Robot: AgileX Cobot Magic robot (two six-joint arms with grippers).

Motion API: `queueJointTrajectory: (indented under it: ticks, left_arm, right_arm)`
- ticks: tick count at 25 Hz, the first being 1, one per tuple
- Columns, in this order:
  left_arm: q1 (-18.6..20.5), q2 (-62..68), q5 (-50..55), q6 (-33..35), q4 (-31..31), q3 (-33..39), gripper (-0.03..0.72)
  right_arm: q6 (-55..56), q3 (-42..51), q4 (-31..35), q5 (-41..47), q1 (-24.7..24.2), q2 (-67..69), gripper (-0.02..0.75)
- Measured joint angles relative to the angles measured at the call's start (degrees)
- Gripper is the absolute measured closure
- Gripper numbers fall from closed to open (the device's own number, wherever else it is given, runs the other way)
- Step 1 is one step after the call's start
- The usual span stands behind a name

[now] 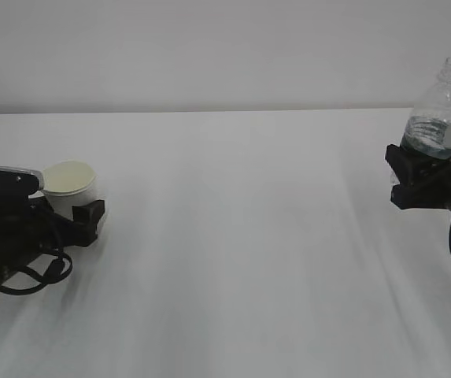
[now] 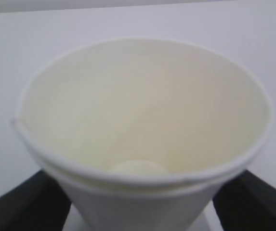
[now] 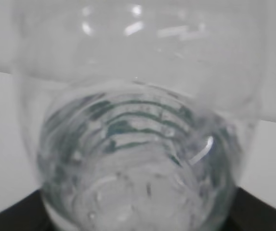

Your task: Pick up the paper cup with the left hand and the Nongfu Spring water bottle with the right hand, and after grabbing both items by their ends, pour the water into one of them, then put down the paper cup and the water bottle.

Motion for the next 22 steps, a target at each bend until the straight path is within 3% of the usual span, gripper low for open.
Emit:
queueJointTrajectory:
  ticks: [22]
  left_arm:
    - [0.0, 4.2, 0.0, 0.0, -0.5, -6.3, 0.092]
  right_arm:
    - [-0.2, 0.0, 0.0, 0.0, 0.0, 0.0, 0.311]
